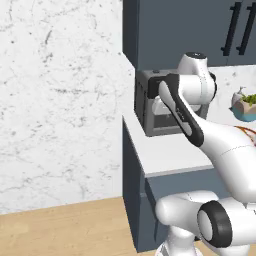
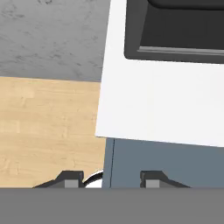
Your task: Pick up the knife from the drawer and place it on the cutting board. Then place the meat from the plate to the cutting board.
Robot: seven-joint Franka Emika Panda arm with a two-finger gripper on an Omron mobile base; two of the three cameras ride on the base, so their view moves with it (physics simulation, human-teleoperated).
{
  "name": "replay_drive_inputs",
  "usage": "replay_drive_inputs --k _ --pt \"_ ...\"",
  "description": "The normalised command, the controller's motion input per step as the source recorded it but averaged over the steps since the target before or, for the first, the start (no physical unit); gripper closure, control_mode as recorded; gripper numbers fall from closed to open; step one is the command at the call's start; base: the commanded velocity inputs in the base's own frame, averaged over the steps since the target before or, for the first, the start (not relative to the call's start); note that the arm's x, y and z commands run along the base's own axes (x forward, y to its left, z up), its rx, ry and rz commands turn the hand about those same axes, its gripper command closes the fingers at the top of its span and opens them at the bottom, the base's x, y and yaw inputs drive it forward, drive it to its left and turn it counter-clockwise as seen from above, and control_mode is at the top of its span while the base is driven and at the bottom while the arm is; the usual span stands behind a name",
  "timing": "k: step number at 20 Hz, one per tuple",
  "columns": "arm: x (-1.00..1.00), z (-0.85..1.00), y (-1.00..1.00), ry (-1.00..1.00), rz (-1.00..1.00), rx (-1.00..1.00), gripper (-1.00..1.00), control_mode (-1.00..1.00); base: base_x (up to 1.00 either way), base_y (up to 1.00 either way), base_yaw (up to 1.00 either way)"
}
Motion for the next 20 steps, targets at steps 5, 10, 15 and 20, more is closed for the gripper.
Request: replay_drive_inputs --k 5,10,15,20 --pt "0.00 -0.03 0.00 0.00 0.00 0.00 -1.00 1.00 -0.28 -0.34 0.00" --pt "0.00 0.00 0.00 0.00 0.00 0.00 -1.00 1.00 -0.83 -0.87 0.00" --pt "0.00 0.00 0.00 0.00 0.00 0.00 -1.00 1.00 -0.28 -0.44 0.00" --pt "0.00 0.00 0.00 0.00 0.00 0.00 -1.00 1.00 0.00 -0.47 0.00"
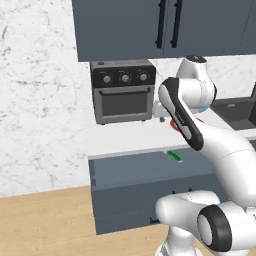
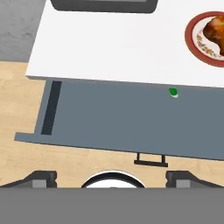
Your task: Pick up the knife from the drawer and place it on the cutting board. Then place the meat from the plate to the cutting board.
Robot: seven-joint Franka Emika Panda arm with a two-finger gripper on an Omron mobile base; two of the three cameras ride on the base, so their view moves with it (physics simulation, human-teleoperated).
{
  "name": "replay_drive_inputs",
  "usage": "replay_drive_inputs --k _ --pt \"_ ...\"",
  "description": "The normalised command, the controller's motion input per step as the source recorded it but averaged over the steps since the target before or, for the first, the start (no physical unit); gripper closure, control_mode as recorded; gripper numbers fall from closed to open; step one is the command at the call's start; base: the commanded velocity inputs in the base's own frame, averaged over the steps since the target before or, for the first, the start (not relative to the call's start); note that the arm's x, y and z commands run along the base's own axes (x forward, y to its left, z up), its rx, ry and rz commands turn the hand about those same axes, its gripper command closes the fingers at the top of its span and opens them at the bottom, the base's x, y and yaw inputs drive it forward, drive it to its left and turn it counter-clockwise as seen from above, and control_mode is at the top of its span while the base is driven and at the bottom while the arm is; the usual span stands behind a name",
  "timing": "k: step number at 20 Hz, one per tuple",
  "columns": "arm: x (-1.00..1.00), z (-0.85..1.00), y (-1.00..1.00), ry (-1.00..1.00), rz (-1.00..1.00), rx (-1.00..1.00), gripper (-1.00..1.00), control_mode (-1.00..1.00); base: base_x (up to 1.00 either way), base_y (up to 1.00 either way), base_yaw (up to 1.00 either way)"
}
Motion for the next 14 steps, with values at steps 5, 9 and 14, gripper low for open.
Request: replay_drive_inputs --k 5,9,14 --pt "0.00 0.00 0.00 0.00 0.00 0.00 -1.00 1.00 0.00 -0.63 0.00" --pt "0.00 0.00 0.00 0.00 0.00 0.00 -1.00 1.00 0.00 -0.65 0.00" --pt "0.00 0.00 0.00 0.00 0.00 0.00 -1.00 1.00 -0.02 -0.26 0.00"
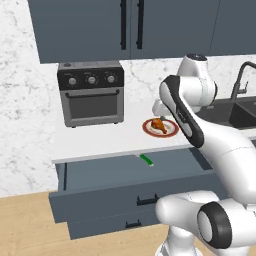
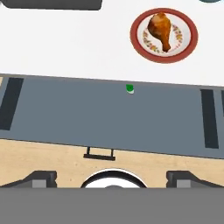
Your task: Pick up the knife from the drawer and place it on the cutting board. Then place the meat from the plate to the cutting board.
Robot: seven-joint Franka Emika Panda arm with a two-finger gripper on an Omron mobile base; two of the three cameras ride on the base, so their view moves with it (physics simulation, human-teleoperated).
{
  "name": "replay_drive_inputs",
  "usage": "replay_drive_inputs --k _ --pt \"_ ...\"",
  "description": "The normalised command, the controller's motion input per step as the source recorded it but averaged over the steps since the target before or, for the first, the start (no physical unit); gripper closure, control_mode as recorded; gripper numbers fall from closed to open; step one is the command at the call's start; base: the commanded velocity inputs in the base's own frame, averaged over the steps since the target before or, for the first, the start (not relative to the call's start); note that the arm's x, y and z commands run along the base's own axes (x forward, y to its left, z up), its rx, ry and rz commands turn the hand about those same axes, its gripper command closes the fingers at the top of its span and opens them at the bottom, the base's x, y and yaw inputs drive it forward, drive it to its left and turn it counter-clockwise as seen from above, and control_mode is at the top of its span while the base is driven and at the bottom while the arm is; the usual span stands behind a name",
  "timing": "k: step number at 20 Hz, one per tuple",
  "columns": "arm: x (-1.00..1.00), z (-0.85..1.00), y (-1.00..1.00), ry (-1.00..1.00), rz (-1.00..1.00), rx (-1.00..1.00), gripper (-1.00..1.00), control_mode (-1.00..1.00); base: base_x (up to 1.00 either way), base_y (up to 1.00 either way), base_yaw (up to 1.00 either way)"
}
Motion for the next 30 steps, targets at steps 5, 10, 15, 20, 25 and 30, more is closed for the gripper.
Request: replay_drive_inputs --k 5,10,15,20,25,30 --pt "0.10 -0.67 -0.03 0.09 0.00 0.00 -1.00 -1.00 0.00 0.00 0.00" --pt "0.01 -0.99 -0.20 0.16 0.00 0.00 -1.00 -1.00 0.00 0.00 0.00" --pt "0.00 -0.99 -0.01 0.14 0.00 -0.05 -1.00 -1.00 0.00 0.00 0.00" --pt "0.07 -0.84 -0.02 0.05 0.00 -0.02 -1.00 -1.00 0.00 0.00 0.00" --pt "0.59 -0.61 -0.01 0.01 0.00 0.00 -1.00 -1.00 0.00 0.00 0.00" --pt "0.56 -0.18 0.00 0.00 0.00 0.00 -1.00 -1.00 0.00 0.00 0.00"
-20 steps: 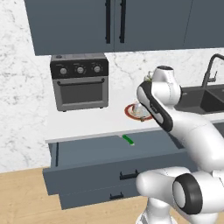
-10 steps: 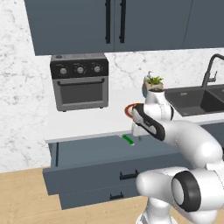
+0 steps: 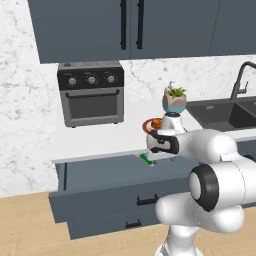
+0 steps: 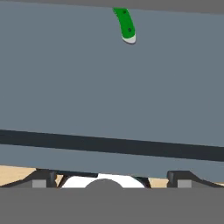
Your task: Pick up the knife from the drawer and place it on the cutting board. Then place the meat from the plate to the cutting board.
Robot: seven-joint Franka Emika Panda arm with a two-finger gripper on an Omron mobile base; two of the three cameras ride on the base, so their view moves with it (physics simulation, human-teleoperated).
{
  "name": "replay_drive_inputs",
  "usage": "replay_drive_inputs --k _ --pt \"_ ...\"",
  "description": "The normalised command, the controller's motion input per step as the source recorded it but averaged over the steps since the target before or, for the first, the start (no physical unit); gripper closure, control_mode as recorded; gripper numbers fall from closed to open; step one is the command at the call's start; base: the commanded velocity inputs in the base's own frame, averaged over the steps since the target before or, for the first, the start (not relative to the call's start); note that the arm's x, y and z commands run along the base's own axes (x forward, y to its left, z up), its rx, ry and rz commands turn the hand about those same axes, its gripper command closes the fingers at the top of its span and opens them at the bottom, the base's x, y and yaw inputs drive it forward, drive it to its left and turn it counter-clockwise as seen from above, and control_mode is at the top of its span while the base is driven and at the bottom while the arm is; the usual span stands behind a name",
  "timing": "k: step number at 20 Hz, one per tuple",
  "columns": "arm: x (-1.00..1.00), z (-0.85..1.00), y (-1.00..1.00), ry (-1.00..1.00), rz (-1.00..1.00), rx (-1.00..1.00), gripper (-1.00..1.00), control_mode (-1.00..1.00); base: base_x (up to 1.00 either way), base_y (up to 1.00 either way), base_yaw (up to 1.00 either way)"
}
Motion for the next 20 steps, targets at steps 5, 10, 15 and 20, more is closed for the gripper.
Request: replay_drive_inputs --k 5,10,15,20 --pt "0.28 -0.16 0.00 0.00 0.00 0.00 -1.00 -1.00 0.00 0.00 0.00" --pt "0.01 -0.54 0.00 0.00 0.00 0.00 -1.00 -1.00 0.00 0.00 0.00" --pt "0.02 -0.50 0.01 0.00 -0.02 0.00 -1.00 -1.00 0.00 0.00 0.00" --pt "0.04 -0.31 0.01 0.00 -0.02 0.00 -1.00 -1.00 0.00 0.00 0.00"
